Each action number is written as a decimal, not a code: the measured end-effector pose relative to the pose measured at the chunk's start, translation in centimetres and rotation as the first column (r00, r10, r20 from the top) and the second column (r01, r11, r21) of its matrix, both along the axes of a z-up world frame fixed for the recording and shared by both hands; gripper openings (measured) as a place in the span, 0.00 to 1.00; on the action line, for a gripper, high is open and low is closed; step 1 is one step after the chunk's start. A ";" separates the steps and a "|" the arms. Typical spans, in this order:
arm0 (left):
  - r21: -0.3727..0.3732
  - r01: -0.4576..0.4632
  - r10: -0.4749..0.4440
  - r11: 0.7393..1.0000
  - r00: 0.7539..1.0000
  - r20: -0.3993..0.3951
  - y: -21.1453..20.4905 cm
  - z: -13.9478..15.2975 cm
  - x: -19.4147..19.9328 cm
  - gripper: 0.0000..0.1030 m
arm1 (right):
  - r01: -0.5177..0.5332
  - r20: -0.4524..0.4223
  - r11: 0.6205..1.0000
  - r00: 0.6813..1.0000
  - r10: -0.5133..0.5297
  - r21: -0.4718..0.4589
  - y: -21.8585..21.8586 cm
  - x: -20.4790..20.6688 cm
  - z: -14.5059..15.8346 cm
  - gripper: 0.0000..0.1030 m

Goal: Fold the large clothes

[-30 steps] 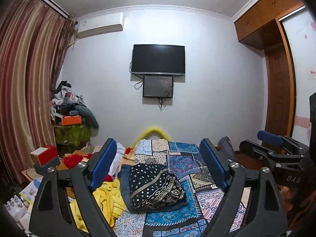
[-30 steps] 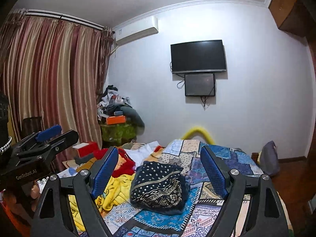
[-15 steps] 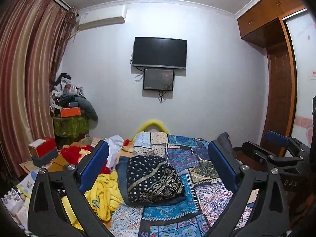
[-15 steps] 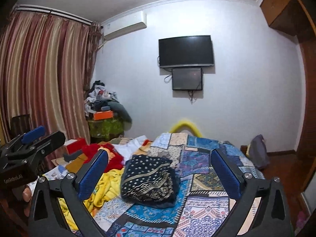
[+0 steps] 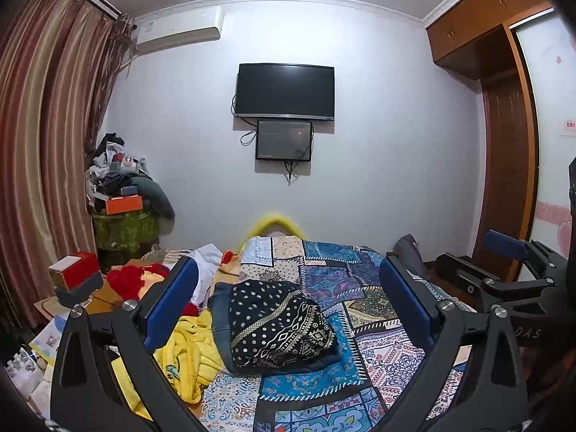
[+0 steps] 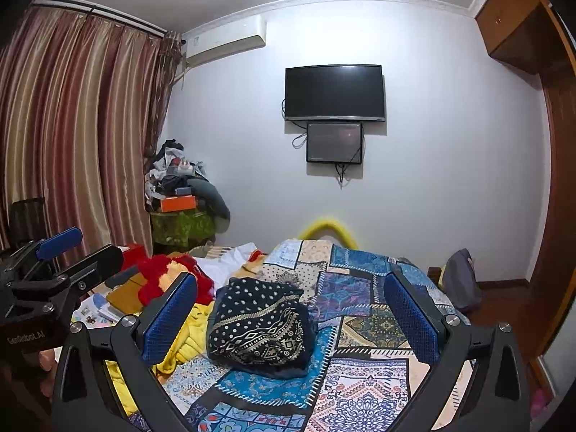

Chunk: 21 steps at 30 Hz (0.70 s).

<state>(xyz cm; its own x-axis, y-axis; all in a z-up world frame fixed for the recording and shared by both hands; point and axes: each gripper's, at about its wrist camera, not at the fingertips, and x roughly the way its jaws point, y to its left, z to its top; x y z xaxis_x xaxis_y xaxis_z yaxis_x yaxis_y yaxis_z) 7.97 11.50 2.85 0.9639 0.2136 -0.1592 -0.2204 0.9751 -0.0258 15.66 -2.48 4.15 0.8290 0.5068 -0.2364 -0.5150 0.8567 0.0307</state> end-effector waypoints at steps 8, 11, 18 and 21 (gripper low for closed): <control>-0.014 -0.013 0.013 1.000 1.000 -0.003 0.7 -0.1 0.2 0.99 | -0.001 0.003 1.000 1.000 0.001 -0.002 0.0 -0.1 0.0 1.00; -0.026 -0.012 0.012 1.000 1.000 -0.005 1.0 -0.1 0.3 0.99 | -0.004 0.002 1.000 1.000 0.004 0.000 0.0 -0.2 0.1 1.00; -0.038 -0.013 0.013 0.999 1.000 -0.010 1.3 -0.2 0.4 0.99 | -0.003 0.000 1.000 1.000 0.003 0.003 0.1 -0.3 0.1 1.00; -0.044 -0.010 0.009 0.999 1.000 -0.012 1.5 -0.2 0.4 0.99 | -0.004 -0.003 1.000 1.000 0.004 0.005 0.1 -0.3 0.1 1.00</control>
